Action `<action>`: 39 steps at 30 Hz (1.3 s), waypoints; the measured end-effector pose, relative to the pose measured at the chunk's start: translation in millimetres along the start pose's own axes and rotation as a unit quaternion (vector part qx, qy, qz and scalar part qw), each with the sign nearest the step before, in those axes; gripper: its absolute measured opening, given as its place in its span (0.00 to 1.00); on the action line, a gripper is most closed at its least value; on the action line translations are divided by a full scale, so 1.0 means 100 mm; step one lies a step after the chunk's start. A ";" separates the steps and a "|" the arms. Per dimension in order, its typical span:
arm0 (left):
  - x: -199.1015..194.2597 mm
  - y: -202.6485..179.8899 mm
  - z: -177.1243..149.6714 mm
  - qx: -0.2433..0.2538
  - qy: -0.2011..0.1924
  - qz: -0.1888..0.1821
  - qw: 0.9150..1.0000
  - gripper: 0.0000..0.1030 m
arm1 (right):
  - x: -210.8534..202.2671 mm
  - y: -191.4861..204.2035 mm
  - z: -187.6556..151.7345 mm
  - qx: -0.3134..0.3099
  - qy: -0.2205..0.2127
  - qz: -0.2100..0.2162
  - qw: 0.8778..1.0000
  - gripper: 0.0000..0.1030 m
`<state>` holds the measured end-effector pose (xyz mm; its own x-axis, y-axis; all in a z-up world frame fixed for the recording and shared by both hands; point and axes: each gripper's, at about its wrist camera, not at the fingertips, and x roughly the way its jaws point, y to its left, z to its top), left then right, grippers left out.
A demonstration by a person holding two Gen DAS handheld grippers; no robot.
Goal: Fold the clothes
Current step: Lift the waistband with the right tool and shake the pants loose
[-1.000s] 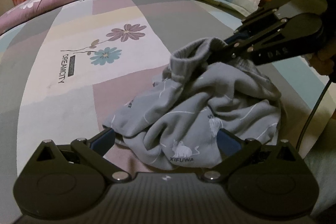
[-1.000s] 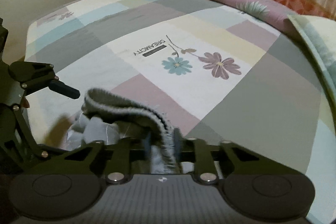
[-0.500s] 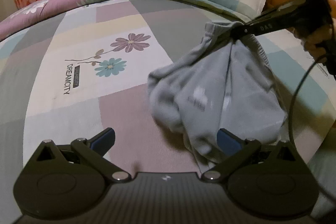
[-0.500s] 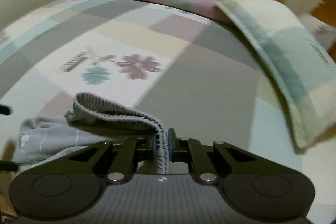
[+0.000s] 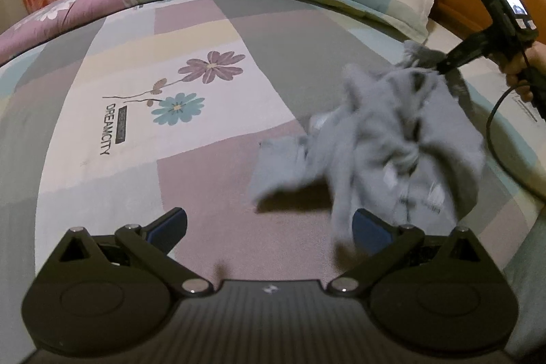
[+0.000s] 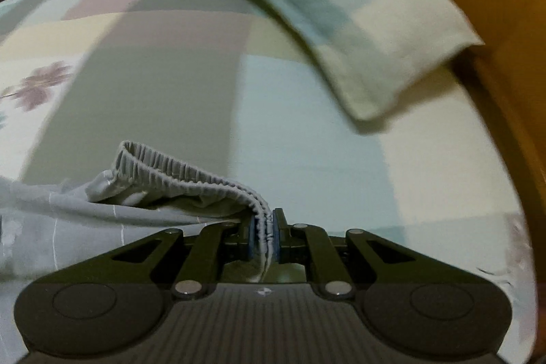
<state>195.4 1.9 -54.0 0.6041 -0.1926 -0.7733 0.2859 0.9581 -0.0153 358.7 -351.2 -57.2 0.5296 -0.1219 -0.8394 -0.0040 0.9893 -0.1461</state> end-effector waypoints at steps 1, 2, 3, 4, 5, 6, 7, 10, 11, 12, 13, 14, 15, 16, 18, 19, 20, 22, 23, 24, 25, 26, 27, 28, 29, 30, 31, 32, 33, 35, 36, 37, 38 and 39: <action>0.00 -0.01 0.00 0.000 0.001 -0.001 1.000 0.99 | 0.04 -0.07 -0.01 0.012 0.008 -0.007 1.000 0.12; -0.01 -0.02 0.00 0.002 0.000 -0.002 1.000 0.99 | 0.07 -0.13 -0.04 0.020 0.015 -0.006 1.000 0.12; -0.01 -0.03 0.00 0.004 -0.001 -0.004 1.000 0.99 | 0.08 -0.17 -0.07 0.025 0.019 0.003 0.999 0.13; -0.01 -0.04 0.00 0.005 -0.001 -0.004 1.000 0.99 | 0.07 -0.20 -0.10 0.032 0.020 0.011 0.999 0.15; -0.02 -0.06 0.00 0.006 0.000 -0.004 1.000 0.99 | 0.06 -0.24 -0.13 0.039 0.021 0.019 0.999 0.20; -0.02 -0.06 0.00 0.007 -0.001 -0.004 1.000 0.99 | 0.02 -0.27 -0.17 0.047 0.020 0.027 0.998 0.25; -0.03 -0.07 -0.01 0.007 -0.001 -0.005 1.000 0.99 | -0.03 -0.29 -0.21 0.055 0.017 0.034 0.998 0.27; -0.05 -0.09 -0.02 0.005 -0.002 -0.006 1.000 0.99 | -0.27 -0.37 -0.37 0.082 0.001 0.052 0.995 0.35; -0.06 -0.10 -0.03 0.005 -0.003 -0.008 1.000 0.99 | -0.34 -0.41 -0.46 0.098 0.000 0.060 0.993 0.38; -0.07 -0.11 -0.03 0.004 -0.003 -0.009 1.000 0.99 | -0.39 -0.44 -0.54 0.116 0.004 0.073 0.991 0.40; -0.08 -0.12 -0.04 0.003 -0.004 -0.011 1.000 0.99 | -0.44 -0.47 -0.62 0.135 0.007 0.085 0.987 0.40; -0.09 -0.13 -0.05 0.001 -0.005 -0.013 1.000 0.99 | -0.47 -0.49 -0.72 0.153 0.012 0.098 0.983 0.40; -0.10 -0.15 -0.05 0.000 -0.005 -0.015 1.000 0.99 | -0.49 -0.51 -0.86 0.172 0.019 0.113 0.979 0.40; -0.10 -0.16 -0.06 -0.002 -0.005 -0.017 1.000 0.99 | -0.51 -0.52 -1.00 0.190 0.026 0.129 0.973 0.40; -0.11 -0.19 -0.08 -0.005 -0.005 -0.022 1.000 0.99 | -0.49 -0.49 -1.25 0.225 0.036 0.159 0.961 0.40; -0.11 -0.21 -0.09 -0.004 -0.005 -0.024 1.000 0.99 | -0.47 -0.47 -1.37 0.241 0.042 0.174 0.954 0.40; -0.11 -0.23 -0.09 -0.004 -0.004 -0.026 1.000 0.99 | -0.45 -0.45 -1.46 0.257 0.043 0.186 0.947 0.40; -0.10 -0.24 -0.11 -0.007 -0.002 -0.025 1.000 0.99 | -0.36 -0.41 -1.55 0.284 0.031 0.202 0.937 0.39; -0.10 -0.25 -0.12 -0.009 -0.001 -0.025 1.000 0.99 | -0.33 -0.38 -1.57 0.294 0.017 0.205 0.933 0.38; -0.10 -0.26 -0.13 -0.011 0.001 -0.024 1.000 0.99 | -0.31 -0.36 -1.56 0.299 0.005 0.207 0.931 0.37; -0.10 -0.27 -0.14 -0.011 0.003 -0.024 1.000 0.99 | -0.27 -0.34 -1.55 0.307 -0.004 0.207 0.929 0.36; -0.10 -0.28 -0.15 -0.012 0.005 -0.025 1.000 0.99 | -0.23 -0.32 -1.53 0.314 -0.013 0.207 0.927 0.29; -0.10 -0.30 -0.15 -0.011 0.006 -0.025 1.000 0.99 | -0.22 -0.29 -1.51 0.315 -0.019 0.203 0.927 0.16; -0.10 -0.31 -0.16 -0.009 0.007 -0.024 1.000 0.99 | -0.22 -0.27 -1.50 0.310 -0.021 0.198 0.930 0.13; -0.12 -0.33 -0.17 -0.005 0.007 -0.023 1.000 0.99 | -0.25 -0.25 -1.52 0.305 -0.023 0.193 0.932 0.12; -0.13 -0.34 -0.17 -0.002 0.006 -0.023 1.000 0.99 | -0.28 -0.24 -1.53 0.300 -0.026 0.187 0.935 0.11; -0.14 -0.35 -0.18 0.000 0.006 -0.023 1.000 0.99 | -0.31 -0.24 -1.55 0.296 -0.027 0.182 0.937 0.11; -0.15 -0.36 -0.18 0.002 0.006 -0.024 1.000 0.99 | -0.35 -0.26 -1.57 0.293 -0.028 0.176 0.939 0.10; -0.15 -0.36 -0.19 0.003 0.007 -0.023 1.000 0.99 | -0.39 -0.29 -1.60 0.291 -0.029 0.171 0.941 0.10; -0.15 -0.36 -0.19 0.006 0.008 -0.022 1.000 0.99 | -0.52 -0.40 -1.68 0.284 -0.029 0.156 0.946 0.09; -0.15 -0.37 -0.19 0.007 0.009 -0.021 1.000 0.99 | -0.57 -0.45 -1.70 0.281 -0.029 0.150 0.947 0.09; -0.15 -0.37 -0.19 0.009 0.009 -0.020 1.000 0.99 | -0.61 -0.50 -1.73 0.278 -0.028 0.143 0.950 0.09; -0.15 -0.38 -0.19 0.010 0.009 -0.021 1.000 0.99 | -0.65 -0.55 -1.76 0.275 -0.025 0.133 0.952 0.09; -0.15 -0.38 -0.19 0.011 0.009 -0.023 1.000 0.99 | -0.69 -0.60 -1.80 0.272 -0.022 0.121 0.954 0.09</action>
<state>161.4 -27.8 -53.7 0.5769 -0.2316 -0.7833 0.3289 0.9436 -0.0368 169.9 -417.2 -84.8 0.6047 0.1073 -0.7892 0.3037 0.8849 0.3531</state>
